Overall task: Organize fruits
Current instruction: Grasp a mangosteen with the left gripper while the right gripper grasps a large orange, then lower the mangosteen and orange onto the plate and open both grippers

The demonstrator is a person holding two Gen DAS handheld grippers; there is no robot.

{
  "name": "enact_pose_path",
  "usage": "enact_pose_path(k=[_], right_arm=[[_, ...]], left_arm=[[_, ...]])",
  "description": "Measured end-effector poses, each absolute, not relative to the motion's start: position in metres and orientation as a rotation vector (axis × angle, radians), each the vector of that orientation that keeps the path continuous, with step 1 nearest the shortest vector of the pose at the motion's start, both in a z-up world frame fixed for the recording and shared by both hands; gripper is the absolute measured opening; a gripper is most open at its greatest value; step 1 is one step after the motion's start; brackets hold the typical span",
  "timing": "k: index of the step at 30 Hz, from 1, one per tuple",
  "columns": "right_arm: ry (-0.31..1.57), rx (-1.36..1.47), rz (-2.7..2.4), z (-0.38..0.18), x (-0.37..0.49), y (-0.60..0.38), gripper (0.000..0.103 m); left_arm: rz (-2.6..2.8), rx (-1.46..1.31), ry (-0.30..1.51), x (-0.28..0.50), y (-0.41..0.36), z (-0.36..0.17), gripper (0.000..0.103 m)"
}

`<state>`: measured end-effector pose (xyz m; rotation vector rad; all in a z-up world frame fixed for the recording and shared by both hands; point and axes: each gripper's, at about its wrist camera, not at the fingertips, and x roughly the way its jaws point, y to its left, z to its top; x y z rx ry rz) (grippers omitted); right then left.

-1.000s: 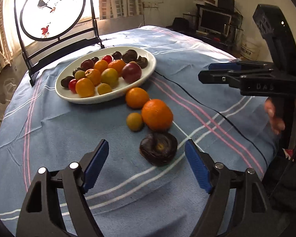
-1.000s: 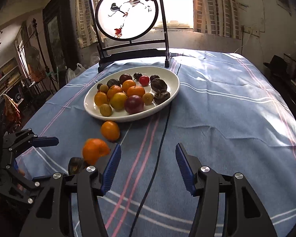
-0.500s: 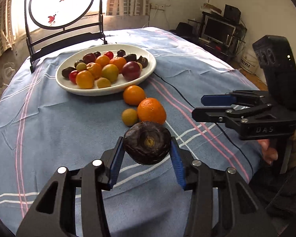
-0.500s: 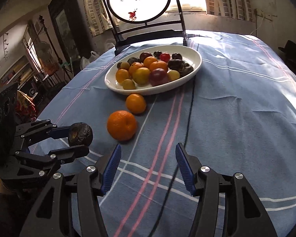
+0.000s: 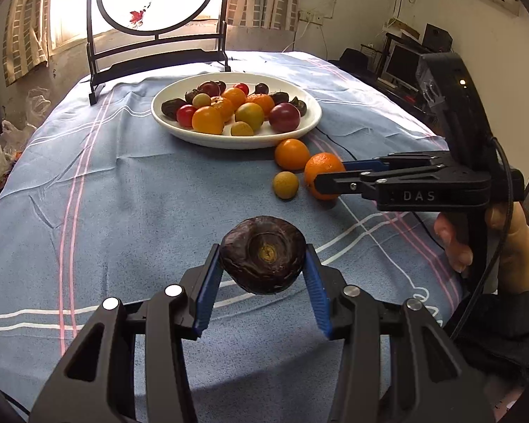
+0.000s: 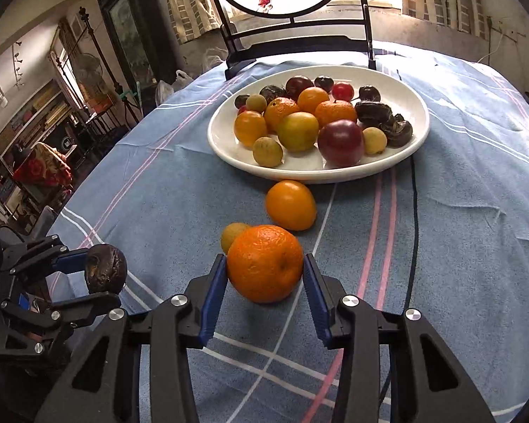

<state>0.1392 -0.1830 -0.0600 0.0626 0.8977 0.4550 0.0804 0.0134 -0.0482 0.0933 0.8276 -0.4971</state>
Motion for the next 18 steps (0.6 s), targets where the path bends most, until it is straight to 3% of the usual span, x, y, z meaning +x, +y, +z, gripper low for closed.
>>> enact_pose_path(k=[9,18], right_arm=[[0.796,0.174,0.459,-0.026,0.123,-0.236,0.043],[0.758,0.273,0.381,0.007,0.219,-0.267,0.043]], left_arm=[[-0.542,0.044,0.807,0.099,0.012,-0.034,0.045],[-0.545,0.041,0.759,0.210,-0.028,-0.006,0.045]])
